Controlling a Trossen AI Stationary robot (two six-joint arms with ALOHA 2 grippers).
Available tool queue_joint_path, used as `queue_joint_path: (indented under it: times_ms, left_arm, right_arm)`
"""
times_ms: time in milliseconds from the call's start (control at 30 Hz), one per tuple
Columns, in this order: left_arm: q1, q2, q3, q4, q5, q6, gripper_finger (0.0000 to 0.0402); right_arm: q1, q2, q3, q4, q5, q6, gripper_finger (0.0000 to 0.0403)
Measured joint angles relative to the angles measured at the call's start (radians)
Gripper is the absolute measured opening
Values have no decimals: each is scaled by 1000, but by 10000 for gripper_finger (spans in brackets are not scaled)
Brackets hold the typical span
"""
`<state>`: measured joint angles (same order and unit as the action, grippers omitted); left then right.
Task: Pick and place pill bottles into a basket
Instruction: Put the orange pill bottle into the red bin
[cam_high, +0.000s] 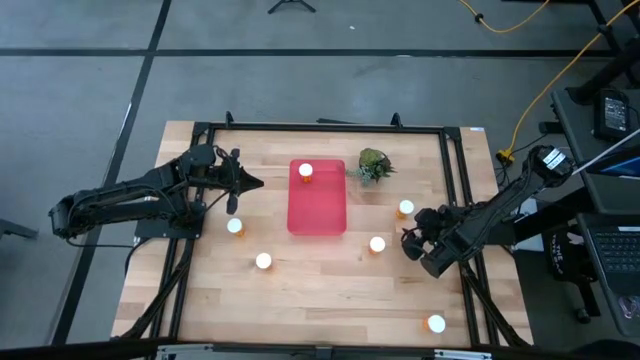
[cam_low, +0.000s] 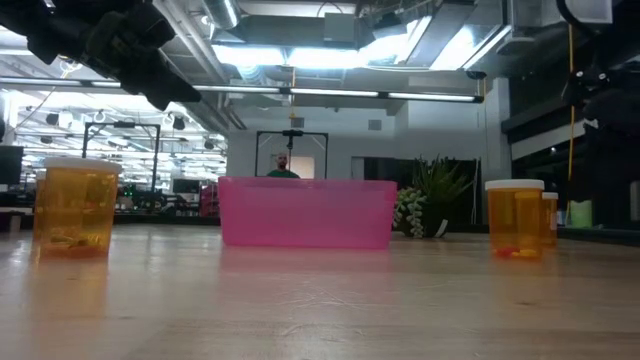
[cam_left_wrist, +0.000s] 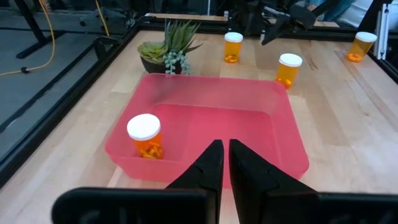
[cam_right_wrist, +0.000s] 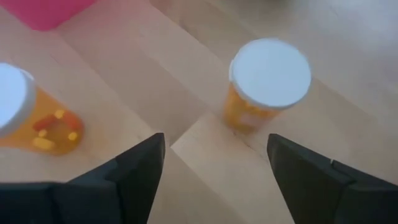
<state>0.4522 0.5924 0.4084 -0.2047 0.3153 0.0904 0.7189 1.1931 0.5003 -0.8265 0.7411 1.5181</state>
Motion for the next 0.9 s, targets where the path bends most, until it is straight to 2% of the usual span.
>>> queue_joint_path:
  times_ms: [200,333,667,900]
  left_arm:
    - [0,0,0,0,0,-1,25]
    - [0,0,0,0,-1,0,26]
    - [0,0,0,0,-8,1,20]
    - [0,0,0,0,-8,18,20]
  right_arm:
    - [0,0,0,-2,8,-1,287]
    - [-5,0,0,2,54,-1,287]
    - [-78,0,0,2,38,-5,287]
    - [-112,0,-97,147,37,-38,287]
